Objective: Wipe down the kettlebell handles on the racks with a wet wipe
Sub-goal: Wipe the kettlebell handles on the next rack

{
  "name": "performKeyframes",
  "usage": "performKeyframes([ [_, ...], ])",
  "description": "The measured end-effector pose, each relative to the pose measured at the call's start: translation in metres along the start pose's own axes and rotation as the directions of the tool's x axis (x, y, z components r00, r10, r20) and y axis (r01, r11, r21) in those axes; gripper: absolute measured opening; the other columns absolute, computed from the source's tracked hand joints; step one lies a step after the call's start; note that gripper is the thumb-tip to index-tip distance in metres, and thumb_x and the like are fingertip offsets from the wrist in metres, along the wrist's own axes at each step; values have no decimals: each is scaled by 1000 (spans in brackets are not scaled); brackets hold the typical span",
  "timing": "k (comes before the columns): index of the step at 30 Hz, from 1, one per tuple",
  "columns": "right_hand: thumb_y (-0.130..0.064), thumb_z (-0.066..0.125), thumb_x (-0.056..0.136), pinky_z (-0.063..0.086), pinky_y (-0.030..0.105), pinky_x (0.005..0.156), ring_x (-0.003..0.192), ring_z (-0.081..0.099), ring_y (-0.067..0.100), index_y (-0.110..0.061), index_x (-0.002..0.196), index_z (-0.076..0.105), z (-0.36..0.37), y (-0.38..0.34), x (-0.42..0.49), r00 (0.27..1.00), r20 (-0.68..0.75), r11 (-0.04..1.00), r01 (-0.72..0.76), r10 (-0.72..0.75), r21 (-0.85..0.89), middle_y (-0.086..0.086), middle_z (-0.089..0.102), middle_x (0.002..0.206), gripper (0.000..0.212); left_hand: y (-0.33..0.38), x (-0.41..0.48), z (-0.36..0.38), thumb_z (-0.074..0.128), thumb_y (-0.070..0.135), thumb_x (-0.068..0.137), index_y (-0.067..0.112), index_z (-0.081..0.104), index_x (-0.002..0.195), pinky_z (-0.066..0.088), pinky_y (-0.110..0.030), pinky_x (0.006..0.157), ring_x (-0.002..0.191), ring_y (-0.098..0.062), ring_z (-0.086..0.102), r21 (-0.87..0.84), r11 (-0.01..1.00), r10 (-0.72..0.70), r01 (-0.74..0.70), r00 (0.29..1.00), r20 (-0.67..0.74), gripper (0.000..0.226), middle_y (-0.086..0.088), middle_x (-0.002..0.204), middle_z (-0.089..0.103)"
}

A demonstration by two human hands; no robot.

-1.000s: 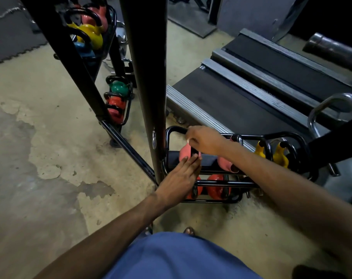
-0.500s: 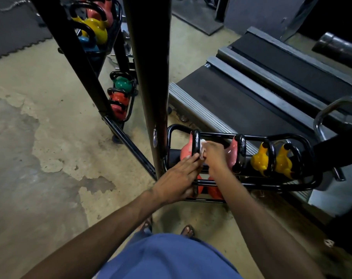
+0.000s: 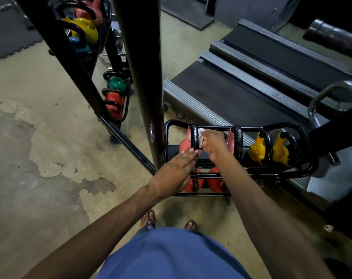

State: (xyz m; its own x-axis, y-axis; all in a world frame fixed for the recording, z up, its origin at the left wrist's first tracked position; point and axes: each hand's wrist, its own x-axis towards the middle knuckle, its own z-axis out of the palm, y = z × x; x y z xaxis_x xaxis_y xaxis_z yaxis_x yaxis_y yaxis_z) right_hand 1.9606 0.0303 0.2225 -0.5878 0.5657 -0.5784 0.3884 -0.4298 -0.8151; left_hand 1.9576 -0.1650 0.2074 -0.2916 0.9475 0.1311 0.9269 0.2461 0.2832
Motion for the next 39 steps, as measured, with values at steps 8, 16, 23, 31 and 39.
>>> performKeyframes([
  [8,-11,55,100,50,32,104,122,63,18,-11,125,71,-3,20,-26,604,324,287,698,-728,-656,7,68,133,30,4,-5,3,63,17,84,1,43,147,16,-42,125,154,-28,12,31,999,15,-14,1000,-9,67,-17,161,27],
  [16,-23,53,93,25,48,123,123,62,19,-20,111,72,-15,-37,-26,473,880,-457,775,-39,-436,3,68,122,27,12,-11,15,57,29,90,4,34,154,18,-46,124,154,-30,8,171,985,-9,-9,995,103,72,-17,165,19],
  [23,-10,62,96,53,35,99,116,65,19,-14,116,76,-26,6,-28,612,443,200,706,-656,-679,3,64,134,25,17,-12,14,58,24,85,4,35,153,13,-43,125,155,-27,4,101,995,-27,22,998,50,75,-14,166,14],
  [31,1,48,95,45,26,50,55,54,14,-15,77,65,4,12,-26,999,1,998,53,-53,-33,5,61,69,30,0,-13,2,53,25,94,7,39,152,23,-36,123,151,-18,23,-83,996,-14,14,1000,9,62,-7,163,29],
  [39,-14,64,97,59,40,81,89,73,22,-14,100,75,-29,35,-41,931,96,896,366,-353,-250,8,76,93,11,-39,62,-34,54,1,91,10,47,148,29,-32,121,148,-18,33,-220,965,-161,145,985,-54,59,-6,158,40],
])
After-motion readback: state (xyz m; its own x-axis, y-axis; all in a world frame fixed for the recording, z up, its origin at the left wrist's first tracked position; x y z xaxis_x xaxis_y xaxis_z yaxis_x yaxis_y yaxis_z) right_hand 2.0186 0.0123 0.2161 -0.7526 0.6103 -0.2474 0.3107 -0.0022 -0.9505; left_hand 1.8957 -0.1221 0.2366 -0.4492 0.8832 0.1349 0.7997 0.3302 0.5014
